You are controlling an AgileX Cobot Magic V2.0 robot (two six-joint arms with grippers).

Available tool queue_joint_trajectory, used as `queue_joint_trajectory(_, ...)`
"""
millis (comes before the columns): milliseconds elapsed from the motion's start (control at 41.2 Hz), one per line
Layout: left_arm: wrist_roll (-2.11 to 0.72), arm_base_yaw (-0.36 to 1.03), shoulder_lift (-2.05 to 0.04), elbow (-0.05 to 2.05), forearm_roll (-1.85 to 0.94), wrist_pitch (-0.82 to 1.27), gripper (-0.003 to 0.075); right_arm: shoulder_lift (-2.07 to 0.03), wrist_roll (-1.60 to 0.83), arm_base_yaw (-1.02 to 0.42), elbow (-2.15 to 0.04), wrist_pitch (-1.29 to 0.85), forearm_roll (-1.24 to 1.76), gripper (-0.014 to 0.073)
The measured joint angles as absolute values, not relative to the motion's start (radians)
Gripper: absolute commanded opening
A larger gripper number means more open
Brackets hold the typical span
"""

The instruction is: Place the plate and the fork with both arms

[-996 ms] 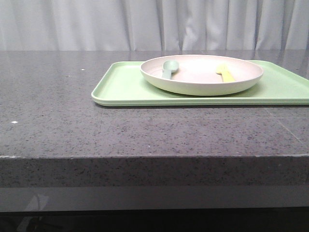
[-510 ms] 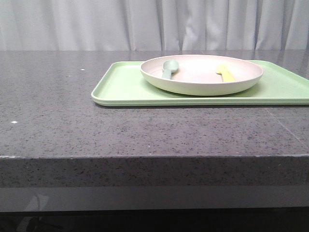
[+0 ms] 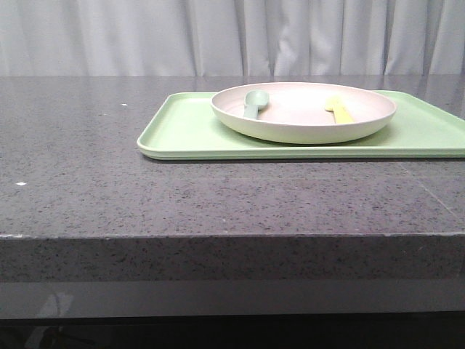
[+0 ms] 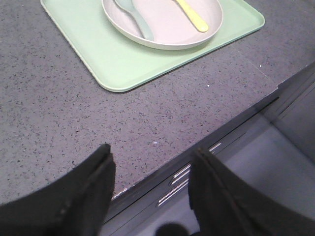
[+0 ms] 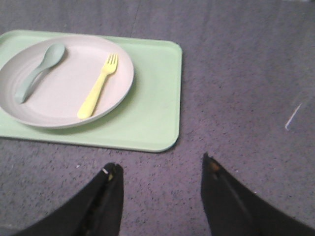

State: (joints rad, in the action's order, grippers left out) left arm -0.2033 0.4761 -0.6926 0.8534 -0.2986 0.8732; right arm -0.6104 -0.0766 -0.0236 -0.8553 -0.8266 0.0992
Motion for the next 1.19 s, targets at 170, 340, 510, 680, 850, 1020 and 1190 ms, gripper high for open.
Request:
queue_joint_trajectory(170, -0.203, 0.476, -0.693, 0.853, -0.299, 0.873, 0.0353, -0.735, -0.232, -0.103, -0.933, -0.864, 0.244, 0.0396)
queue_joint_trajectory(340, -0.203, 0.476, -0.693, 0.853, -0.299, 0.873, 0.0353, -0.862, -0.277, -0.219, -1.002, -0.871, 0.280, 0.0396)
queue_joint_trajectory(510, -0.203, 0.476, -0.693, 0.853, -0.299, 0.873, 0.0353, -1.014, -0.286, -0.340, -1.086, -0.871, 0.280, 0.0395)
queue_joint_trajectory(680, -0.203, 0.476, -0.693, 0.853, -0.299, 0.873, 0.0353, -1.154, -0.255, -0.417, -1.182, -0.886, 0.276, 0.0395)
queue_joint_trajectory(850, -0.204, 0.476, -0.693, 0.853, -0.299, 0.873, 0.0353, -1.330, -0.100, -0.444, -1.329, -0.966, 0.156, 0.0395)
queue_joint_trajectory(1020, -0.204, 0.476, -0.693, 0.853, -0.299, 0.871, 0.0353, -1.491, 0.143, -0.449, -1.476, -1.057, -0.045, 0.0395)
queue_joint_trajectory(1190, -0.204, 0.476, -0.693, 0.853, -0.299, 0.871, 0.0353, -1.597, 0.194, -0.449, -1.567, -1.087, -0.095, 0.0395)
